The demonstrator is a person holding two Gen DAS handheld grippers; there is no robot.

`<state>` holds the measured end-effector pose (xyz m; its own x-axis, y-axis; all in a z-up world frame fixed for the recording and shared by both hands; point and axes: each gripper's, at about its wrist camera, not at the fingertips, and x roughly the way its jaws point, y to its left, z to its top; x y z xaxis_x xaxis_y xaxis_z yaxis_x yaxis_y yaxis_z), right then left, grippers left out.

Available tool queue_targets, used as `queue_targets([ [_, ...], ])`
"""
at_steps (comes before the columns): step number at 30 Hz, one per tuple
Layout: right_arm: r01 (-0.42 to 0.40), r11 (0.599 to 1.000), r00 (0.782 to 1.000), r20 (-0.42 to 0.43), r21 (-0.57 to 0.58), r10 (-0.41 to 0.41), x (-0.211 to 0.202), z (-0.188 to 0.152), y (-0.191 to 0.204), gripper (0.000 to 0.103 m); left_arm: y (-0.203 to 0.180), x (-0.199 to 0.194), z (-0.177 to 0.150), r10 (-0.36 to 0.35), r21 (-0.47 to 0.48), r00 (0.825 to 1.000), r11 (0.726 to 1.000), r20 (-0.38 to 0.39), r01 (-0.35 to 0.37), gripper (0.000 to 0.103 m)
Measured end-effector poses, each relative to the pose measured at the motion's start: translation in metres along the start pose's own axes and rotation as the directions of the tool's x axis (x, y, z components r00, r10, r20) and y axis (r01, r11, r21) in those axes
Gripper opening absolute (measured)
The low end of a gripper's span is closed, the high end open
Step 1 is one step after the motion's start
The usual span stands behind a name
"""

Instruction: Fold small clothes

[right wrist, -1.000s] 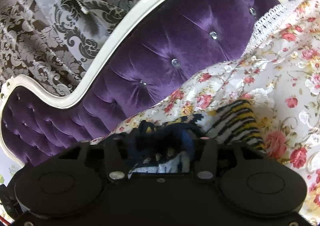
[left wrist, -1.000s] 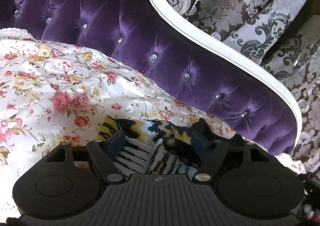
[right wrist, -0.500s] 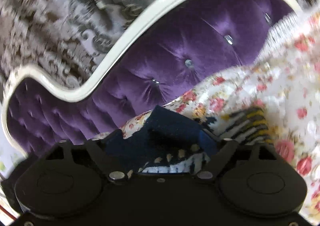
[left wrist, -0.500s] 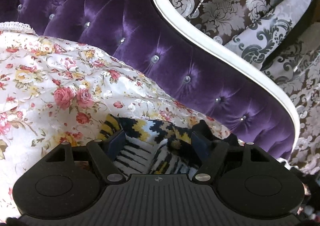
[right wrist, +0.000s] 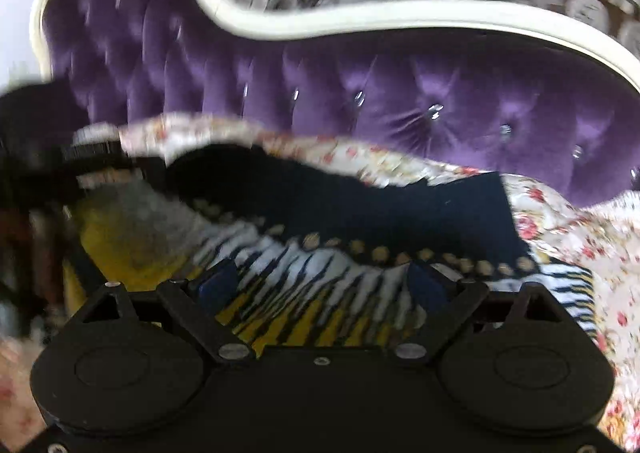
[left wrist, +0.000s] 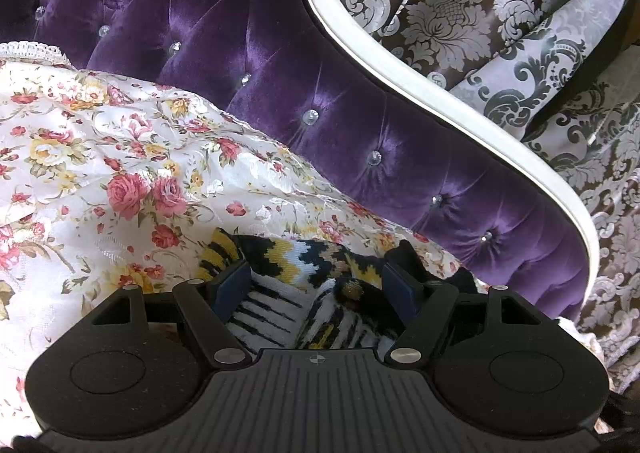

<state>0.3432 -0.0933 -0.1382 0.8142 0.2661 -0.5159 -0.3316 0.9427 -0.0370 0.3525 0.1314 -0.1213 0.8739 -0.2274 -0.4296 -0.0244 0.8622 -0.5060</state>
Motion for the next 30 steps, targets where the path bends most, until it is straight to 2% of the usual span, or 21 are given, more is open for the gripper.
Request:
queue_targets([
  [3,0.022,0.998,0.999,-0.028,0.058,-0.021,0.020,0.008,-0.008,0.095,-0.001,0.001,0.007,-0.024,0.004,0.999,1.000,-0.034,0.024,0.078],
  [6,0.035,0.989,0.998,-0.053,0.141,-0.027,0.031,0.017,-0.018,0.095,-0.004,-0.001,0.020,-0.037,0.008,0.995,0.999,-0.095,0.038,0.078],
  [9,0.057,0.984,0.996,-0.075,0.169,-0.045,0.037,0.021,-0.021,0.095,-0.010,-0.015,0.031,-0.051,0.040,0.995,0.998,-0.085,0.054,0.078],
  [12,0.064,0.980,0.995,-0.084,0.187,-0.049,0.039,0.022,-0.022,0.095,-0.026,-0.028,0.038,-0.053,0.155,0.995,0.986,-0.090,0.066,0.078],
  [17,0.068,0.980,0.995,-0.084,0.186,-0.053,0.044,0.023,-0.022,0.096,-0.059,-0.026,0.027,-0.035,0.340,0.988,0.937,-0.148,0.084,0.078],
  [20,0.065,0.980,0.995,-0.085,0.186,-0.050,0.043,0.025,-0.022,0.096,-0.072,-0.009,0.011,0.011,0.421,0.985,0.905,-0.170,0.063,0.078],
  [23,0.056,0.981,0.996,-0.078,0.187,-0.042,0.042,0.023,-0.024,0.096,-0.076,0.015,0.004,0.075,0.464,0.980,0.886,-0.185,0.020,0.078],
  [25,0.050,0.982,0.997,-0.069,0.183,-0.038,0.041,0.021,-0.024,0.096,-0.072,0.028,0.006,0.144,0.467,0.975,0.883,-0.172,-0.048,0.078],
  [28,0.030,0.981,0.999,-0.046,0.191,-0.021,0.039,0.018,-0.027,0.096,-0.056,0.050,0.011,0.228,0.435,0.955,0.891,-0.190,-0.126,0.079],
  [30,-0.004,0.976,1.000,-0.018,0.218,0.008,0.034,0.017,-0.033,0.096,-0.049,0.052,0.012,0.215,0.427,0.960,0.896,-0.182,-0.119,0.080],
])
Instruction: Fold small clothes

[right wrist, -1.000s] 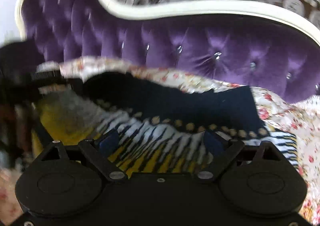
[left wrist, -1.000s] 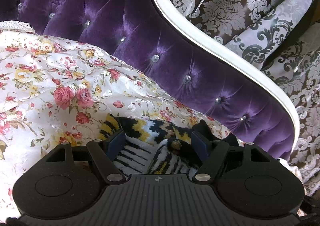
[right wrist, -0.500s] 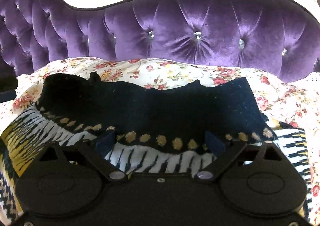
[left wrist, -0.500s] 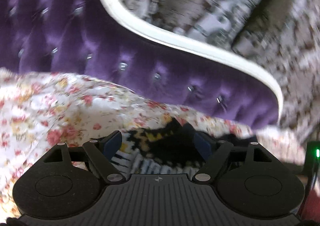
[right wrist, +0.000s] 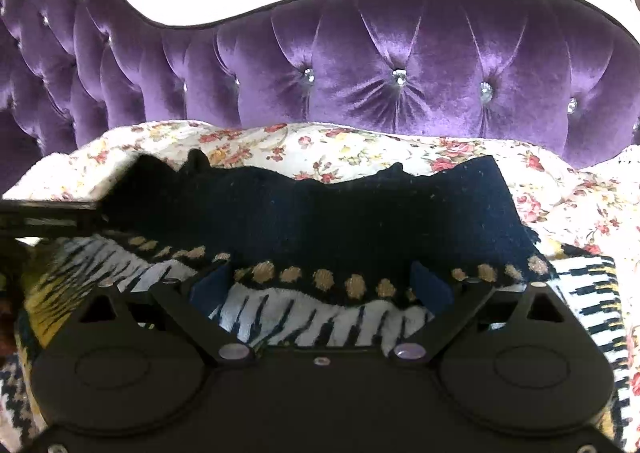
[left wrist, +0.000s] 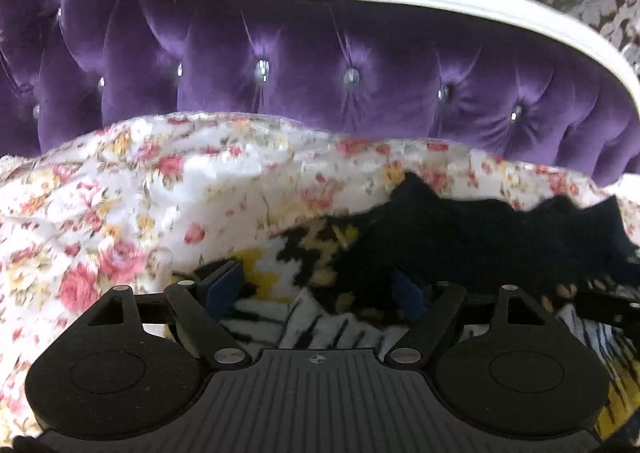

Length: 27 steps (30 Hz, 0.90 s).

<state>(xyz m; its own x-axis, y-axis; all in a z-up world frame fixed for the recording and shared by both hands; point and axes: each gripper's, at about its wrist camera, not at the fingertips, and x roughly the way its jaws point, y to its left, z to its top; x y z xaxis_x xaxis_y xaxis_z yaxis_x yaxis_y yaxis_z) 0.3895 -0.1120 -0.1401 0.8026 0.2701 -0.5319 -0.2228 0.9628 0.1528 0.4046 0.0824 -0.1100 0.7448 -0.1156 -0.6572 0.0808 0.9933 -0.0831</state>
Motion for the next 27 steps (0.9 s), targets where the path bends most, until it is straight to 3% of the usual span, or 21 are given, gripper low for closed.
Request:
queue_targets([
  [3,-0.027,0.997,0.999,0.029,0.067,0.025,-0.007,0.001,-0.018,0.095,-0.004,0.000,-0.003,0.018,0.033,1.000,0.999,0.009,-0.018,0.082],
  [6,0.018,0.989,0.999,0.035,0.149,-0.024,-0.010,0.002,-0.048,0.094,-0.002,0.000,-0.004,0.010,0.022,1.000,1.000,0.012,-0.010,0.083],
  [8,0.044,0.978,0.998,0.038,0.205,-0.053,-0.012,0.002,-0.067,0.087,-0.002,0.001,-0.002,0.006,0.017,1.000,1.000,0.013,-0.006,0.083],
  [11,0.105,0.974,0.993,0.030,0.201,-0.113,-0.016,0.003,-0.077,0.087,-0.006,0.002,0.000,0.009,0.022,1.000,1.000,0.019,-0.009,0.084],
  [18,0.109,0.963,0.989,0.070,0.247,-0.129,-0.050,-0.009,-0.083,0.093,-0.005,0.002,-0.002,0.011,0.013,0.999,1.000,0.033,-0.012,0.087],
  [20,0.117,0.968,0.989,0.067,0.220,-0.135,-0.061,-0.014,-0.080,0.097,-0.004,0.002,-0.002,0.011,0.010,0.999,1.000,0.036,-0.012,0.087],
  [25,0.190,0.981,0.981,-0.039,0.039,-0.189,-0.067,-0.042,-0.064,0.098,-0.002,0.001,-0.003,0.004,0.000,0.999,1.000,0.044,-0.004,0.087],
  [27,0.227,0.974,0.974,-0.021,0.009,-0.226,-0.075,-0.055,-0.065,0.101,-0.003,0.001,-0.003,0.005,-0.001,0.999,1.000,0.045,-0.005,0.087],
])
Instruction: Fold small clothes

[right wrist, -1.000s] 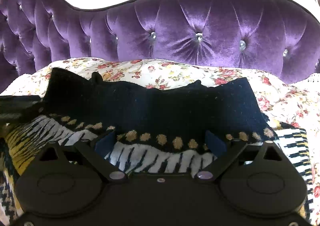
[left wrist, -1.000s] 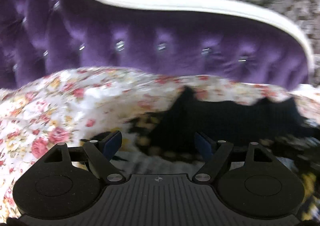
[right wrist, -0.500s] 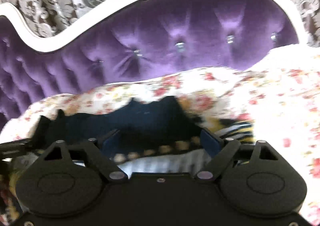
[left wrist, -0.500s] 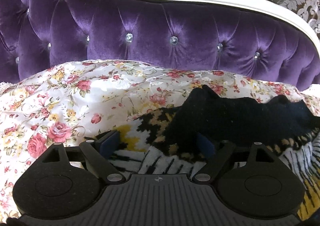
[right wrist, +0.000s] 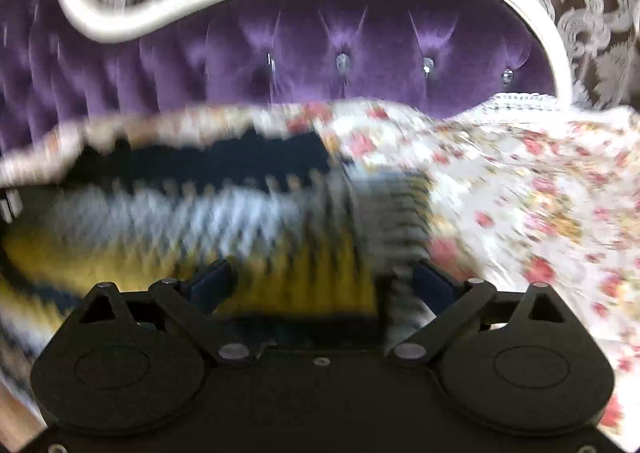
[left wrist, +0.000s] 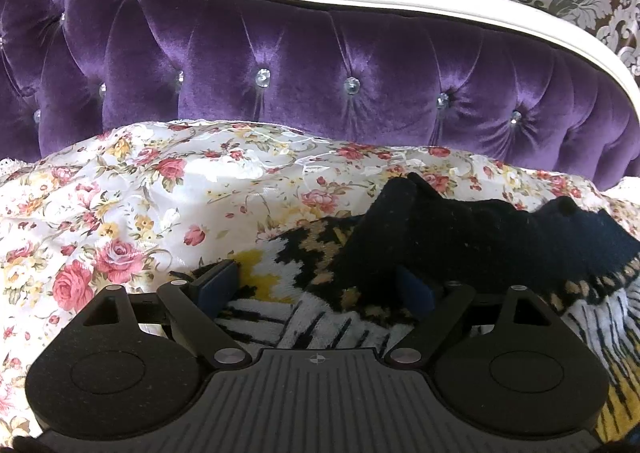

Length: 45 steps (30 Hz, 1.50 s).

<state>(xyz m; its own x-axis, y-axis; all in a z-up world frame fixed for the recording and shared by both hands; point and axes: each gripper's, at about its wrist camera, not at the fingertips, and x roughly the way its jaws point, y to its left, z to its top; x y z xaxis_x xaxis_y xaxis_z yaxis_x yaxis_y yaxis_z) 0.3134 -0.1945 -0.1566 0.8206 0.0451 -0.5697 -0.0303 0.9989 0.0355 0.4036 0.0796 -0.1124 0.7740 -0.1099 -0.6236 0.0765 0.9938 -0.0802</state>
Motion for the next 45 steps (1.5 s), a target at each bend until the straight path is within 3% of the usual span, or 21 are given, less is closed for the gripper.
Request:
queue_targets([
  [6,-0.046,0.977,0.997,-0.046,0.209,0.057,-0.017,-0.004,-0.028,0.102,0.001,-0.001,0.000,-0.002,-0.009,1.000,1.000,0.007,0.002,0.087],
  [12,-0.138,0.884,0.984,-0.040,0.446,0.173,-0.036,-0.021,-0.051,0.102,0.001,-0.001,-0.001,-0.002,-0.012,1.000,1.000,0.010,0.002,0.087],
  [14,-0.161,0.861,0.981,-0.015,0.483,0.192,-0.036,-0.029,-0.056,0.103,0.001,-0.002,-0.001,-0.001,-0.012,1.000,1.000,0.011,0.001,0.087],
  [17,-0.187,0.859,0.978,0.012,0.476,0.207,-0.034,-0.030,-0.055,0.103,0.001,-0.002,-0.001,-0.004,-0.015,1.000,1.000,0.012,0.004,0.087],
  [20,-0.274,0.823,0.958,0.065,0.498,0.279,-0.027,-0.030,-0.058,0.103,0.000,-0.001,0.000,0.001,-0.012,1.000,1.000,0.012,0.000,0.087],
  [25,-0.429,0.689,0.896,0.182,0.584,0.404,-0.006,-0.030,-0.070,0.103,-0.001,-0.001,0.000,0.005,-0.008,1.000,1.000,0.011,-0.004,0.087],
  [30,-0.441,0.643,0.893,0.235,0.626,0.384,-0.002,-0.030,-0.072,0.103,-0.001,0.000,0.000,0.011,0.003,1.000,1.000,0.009,-0.011,0.087],
  [32,-0.449,0.638,0.890,0.248,0.625,0.383,-0.003,-0.032,-0.073,0.103,-0.001,0.000,-0.001,0.014,0.007,1.000,1.000,0.008,-0.014,0.087],
  [36,-0.458,0.685,0.882,0.199,0.566,0.426,-0.001,-0.029,-0.070,0.103,-0.003,0.001,0.000,0.023,0.017,1.000,1.000,0.000,-0.023,0.087],
  [45,-0.458,0.679,0.882,0.198,0.574,0.427,-0.002,-0.030,-0.071,0.102,-0.013,-0.015,0.016,0.048,0.021,0.996,0.999,-0.070,-0.046,0.087],
])
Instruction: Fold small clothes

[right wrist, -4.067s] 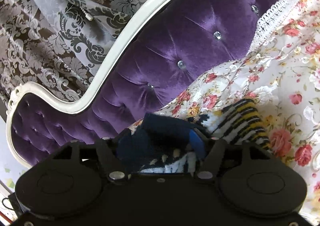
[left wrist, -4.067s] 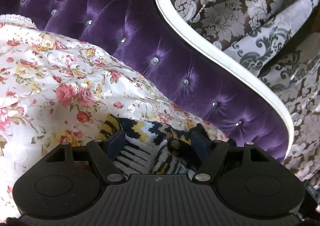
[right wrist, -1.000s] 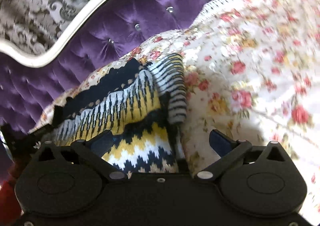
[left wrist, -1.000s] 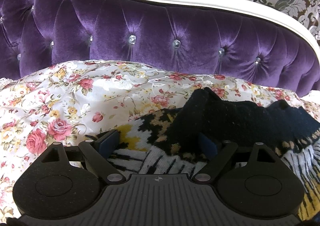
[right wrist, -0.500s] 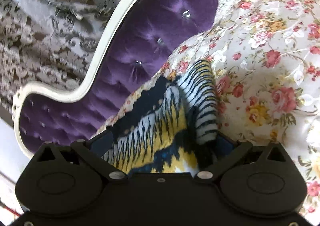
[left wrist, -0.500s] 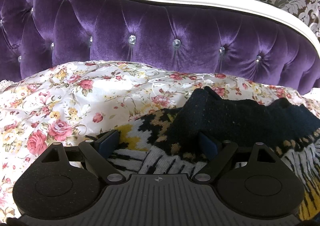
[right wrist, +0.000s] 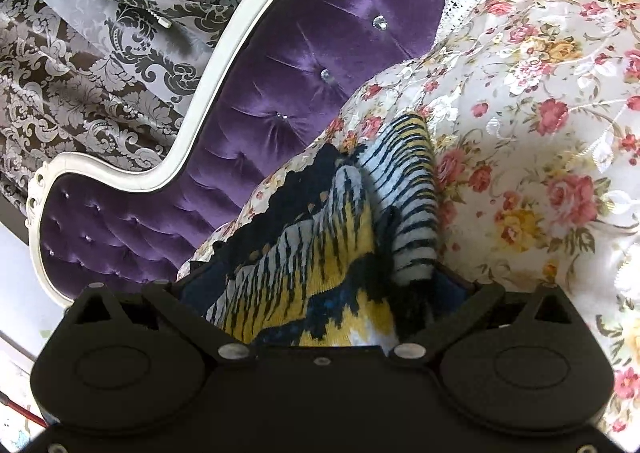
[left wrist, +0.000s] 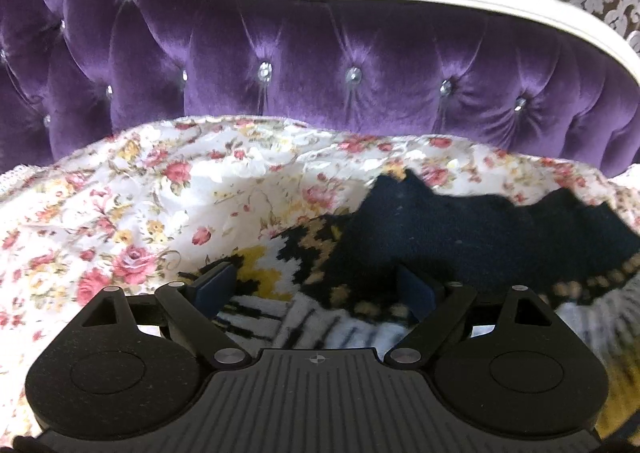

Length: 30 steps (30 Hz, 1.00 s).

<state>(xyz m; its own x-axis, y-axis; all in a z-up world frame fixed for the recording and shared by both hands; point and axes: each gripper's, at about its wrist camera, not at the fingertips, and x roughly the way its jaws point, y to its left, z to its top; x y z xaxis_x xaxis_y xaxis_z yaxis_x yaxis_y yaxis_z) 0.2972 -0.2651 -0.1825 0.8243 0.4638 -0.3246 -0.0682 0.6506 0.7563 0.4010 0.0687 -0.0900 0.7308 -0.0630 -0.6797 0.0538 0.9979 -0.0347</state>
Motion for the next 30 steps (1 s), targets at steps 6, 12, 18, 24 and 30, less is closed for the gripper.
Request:
queue_targets([
  [6,0.003,0.999,1.000,0.010,0.047,-0.004,-0.002,0.002,-0.002,0.102,-0.032,-0.045,0.003,-0.036,-0.007,0.999,0.999,-0.033,0.036,0.087],
  [12,-0.006,0.994,1.000,0.013,0.108,0.005,-0.005,0.005,-0.006,0.102,-0.080,-0.069,-0.017,-0.046,0.096,0.998,0.994,-0.048,0.050,0.087],
  [18,-0.032,0.989,0.999,0.012,0.145,0.031,-0.007,0.007,-0.010,0.102,-0.105,-0.061,-0.039,-0.032,0.127,0.996,0.991,-0.081,0.042,0.087],
  [24,-0.041,0.989,0.999,-0.001,0.139,0.041,-0.007,0.007,-0.011,0.102,-0.121,-0.055,-0.061,0.010,0.160,0.997,0.987,-0.079,0.003,0.088],
  [30,-0.031,0.993,0.999,-0.011,0.118,0.032,-0.006,0.007,-0.008,0.103,-0.123,-0.057,-0.069,0.024,0.149,0.999,0.989,-0.036,-0.018,0.089],
])
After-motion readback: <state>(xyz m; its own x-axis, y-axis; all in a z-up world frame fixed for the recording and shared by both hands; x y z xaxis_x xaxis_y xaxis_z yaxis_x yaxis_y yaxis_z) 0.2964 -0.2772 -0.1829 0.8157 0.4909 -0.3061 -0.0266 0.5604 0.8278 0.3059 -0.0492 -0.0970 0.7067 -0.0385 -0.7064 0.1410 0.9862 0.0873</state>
